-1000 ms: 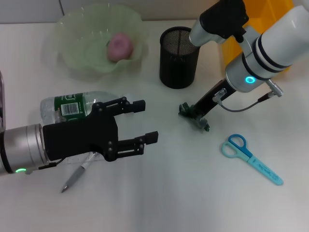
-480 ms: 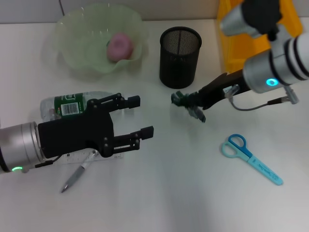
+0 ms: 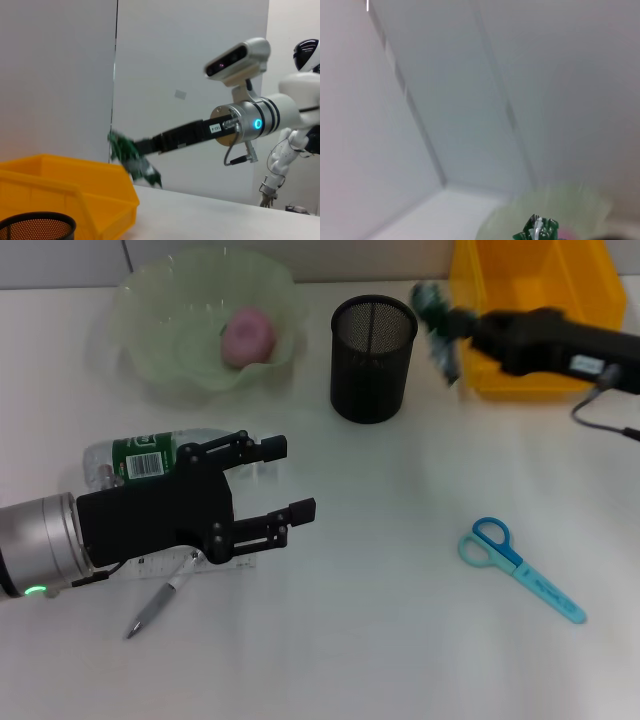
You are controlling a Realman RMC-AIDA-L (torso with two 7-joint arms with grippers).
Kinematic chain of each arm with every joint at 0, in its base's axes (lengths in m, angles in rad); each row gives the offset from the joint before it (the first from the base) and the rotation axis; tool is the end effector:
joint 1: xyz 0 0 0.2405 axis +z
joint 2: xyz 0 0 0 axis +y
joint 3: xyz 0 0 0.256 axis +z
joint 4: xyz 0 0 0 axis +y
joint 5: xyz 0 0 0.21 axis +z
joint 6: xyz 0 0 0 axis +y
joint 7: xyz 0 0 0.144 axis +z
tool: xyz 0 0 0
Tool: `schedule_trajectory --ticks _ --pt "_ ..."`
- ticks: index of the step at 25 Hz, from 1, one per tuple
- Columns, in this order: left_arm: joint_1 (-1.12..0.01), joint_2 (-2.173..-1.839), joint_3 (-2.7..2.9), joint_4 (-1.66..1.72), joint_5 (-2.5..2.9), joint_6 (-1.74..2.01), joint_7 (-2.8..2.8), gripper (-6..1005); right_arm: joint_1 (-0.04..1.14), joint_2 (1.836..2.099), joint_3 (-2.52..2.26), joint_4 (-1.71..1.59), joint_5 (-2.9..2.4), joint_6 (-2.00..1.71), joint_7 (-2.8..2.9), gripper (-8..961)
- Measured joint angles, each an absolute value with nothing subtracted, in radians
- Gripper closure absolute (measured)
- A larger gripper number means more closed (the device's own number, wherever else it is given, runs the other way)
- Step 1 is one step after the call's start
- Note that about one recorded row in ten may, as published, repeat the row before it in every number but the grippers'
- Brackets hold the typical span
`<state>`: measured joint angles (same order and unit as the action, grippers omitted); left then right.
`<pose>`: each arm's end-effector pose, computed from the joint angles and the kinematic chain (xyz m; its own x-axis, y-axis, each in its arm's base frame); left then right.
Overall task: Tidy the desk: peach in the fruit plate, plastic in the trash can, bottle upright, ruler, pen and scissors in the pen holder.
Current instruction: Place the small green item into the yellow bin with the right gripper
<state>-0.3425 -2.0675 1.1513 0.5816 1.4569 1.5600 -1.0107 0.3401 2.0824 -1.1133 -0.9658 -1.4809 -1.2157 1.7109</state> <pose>-0.2566 0.2793 -0.0298 0.7523 0.0921 0.6523 0.2723 -0.9451 -0.1806 0.2273 0.3536 0.0275 0.5891 -0.3612 -0.7228 -0.6708 -0.7173 -0.1883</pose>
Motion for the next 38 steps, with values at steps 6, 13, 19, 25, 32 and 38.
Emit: schedule_trajectory --ticks 6,13,19,25,32,38 --pt "-0.346 -2.068 1.146 0.57 1.456 1.56 -1.011 242 0.352 2.081 -0.96 -0.843 -1.386 -1.207 1.615 933" --pt "-0.347 -2.07 1.146 0.568 1.456 1.56 -1.011 242 0.416 2.08 -0.784 -0.781 -1.382 -1.169 1.578 934" --pt "-0.344 -2.069 1.146 0.567 1.456 1.56 -1.011 243 0.469 2.079 -0.784 -0.746 -1.395 -1.005 1.576 934" --pt "-0.34 -2.069 1.134 0.567 1.455 1.563 -1.011 243 0.525 2.077 -0.792 -0.683 -1.449 -0.879 1.575 931" --pt "-0.344 -2.069 1.129 0.568 1.454 1.561 -1.012 243 0.548 2.077 -0.798 -0.661 -1.482 -0.838 1.575 927" --pt "-0.354 -2.067 1.123 0.569 1.454 1.563 -1.023 242 0.555 2.076 -0.796 -0.647 -1.497 -0.84 1.575 887"
